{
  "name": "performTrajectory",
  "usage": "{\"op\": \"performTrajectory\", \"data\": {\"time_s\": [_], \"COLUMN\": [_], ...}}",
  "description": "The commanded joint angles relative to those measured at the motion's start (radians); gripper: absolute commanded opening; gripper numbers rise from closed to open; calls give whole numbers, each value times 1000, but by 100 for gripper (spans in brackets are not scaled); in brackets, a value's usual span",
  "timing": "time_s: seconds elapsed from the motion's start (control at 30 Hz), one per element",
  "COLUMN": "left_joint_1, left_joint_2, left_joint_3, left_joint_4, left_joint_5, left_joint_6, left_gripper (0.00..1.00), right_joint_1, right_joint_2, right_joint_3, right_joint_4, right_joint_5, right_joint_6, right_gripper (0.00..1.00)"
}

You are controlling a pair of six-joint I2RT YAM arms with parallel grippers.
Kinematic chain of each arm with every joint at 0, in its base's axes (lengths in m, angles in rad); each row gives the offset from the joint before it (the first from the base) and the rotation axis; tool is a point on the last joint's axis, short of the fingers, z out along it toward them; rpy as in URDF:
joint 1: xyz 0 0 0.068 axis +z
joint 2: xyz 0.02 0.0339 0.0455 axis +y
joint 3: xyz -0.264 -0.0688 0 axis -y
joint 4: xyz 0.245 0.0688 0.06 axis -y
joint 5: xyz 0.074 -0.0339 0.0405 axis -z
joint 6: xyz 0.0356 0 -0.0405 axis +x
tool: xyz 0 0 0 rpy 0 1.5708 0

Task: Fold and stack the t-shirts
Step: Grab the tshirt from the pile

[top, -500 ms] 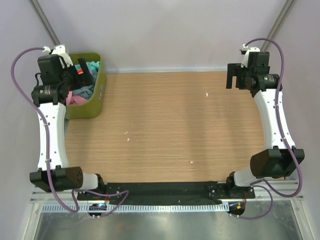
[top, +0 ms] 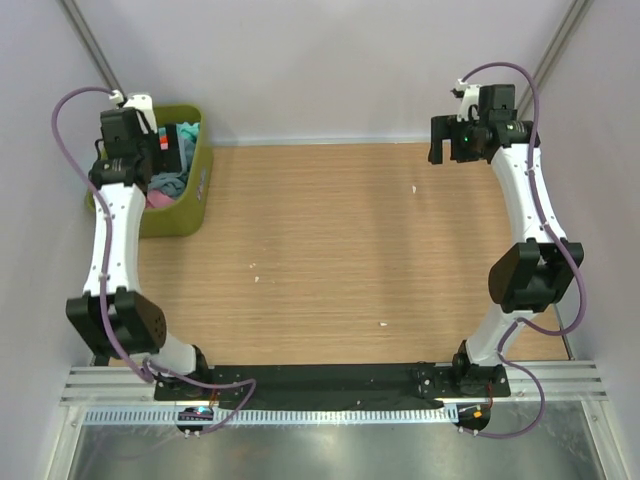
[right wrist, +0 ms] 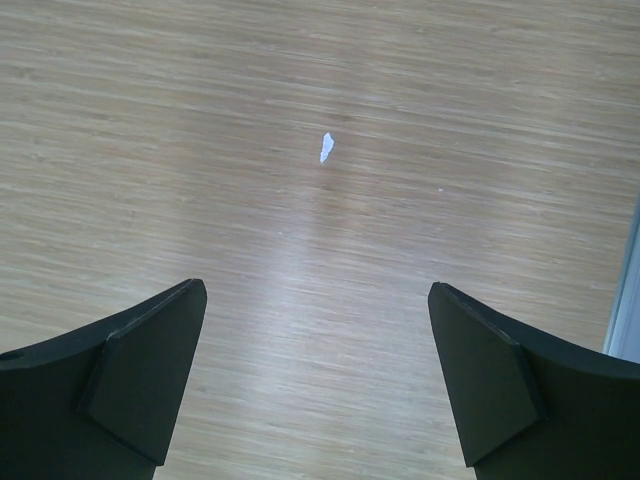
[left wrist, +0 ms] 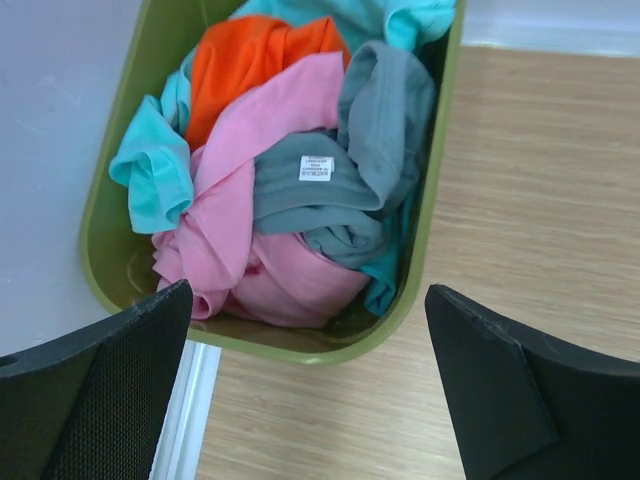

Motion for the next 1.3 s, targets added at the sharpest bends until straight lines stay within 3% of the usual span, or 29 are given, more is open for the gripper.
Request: {"op": "performTrajectory", "data": {"time_s": [0.0,0.03,0.13,0.3,0.37,0.43,0.63,0.93,1.0,1.13,1.23,1.27], "left_joint_1": [4,4,4,4,6,6,7,7,7,7,7,7], "left_joint_2": [95,152,238,491,524,542,568,665,689,725,731,722], "left_joint_3": [159,231,342,597,615,603,569,638,661,687,695,697], "left_joint_4": [-134,-165,-149,-297,-296,-288,-290,-299,-304,-304,-298,-299], "left_joint_5": [3,32,-3,0,-20,-24,48,82,106,114,109,106], "left_joint_6": [21,107,123,121,105,99,22,22,24,18,21,13], "left_gripper": [100,100,91,82,84,99,90,75,58,41,6,0], "right_joint_1": [5,5,7,15,15,15,15,47,50,56,65,67], "right_joint_2": [-21,-12,16,38,42,44,56,61,64,65,62,59], "right_joint_3": [46,42,56,87,87,87,96,85,79,75,70,69], "right_joint_4": [5,2,-1,-7,-9,-9,-10,-12,-10,-10,-10,-10], "right_joint_5": [-59,-71,-77,-91,-91,-90,-90,-87,-82,-77,-71,-67], "right_joint_6": [-21,-29,-25,-22,-25,-32,-32,-41,-42,-46,-51,-52], "right_gripper": [100,100,100,100,100,100,100,100,100,100,100,100]}}
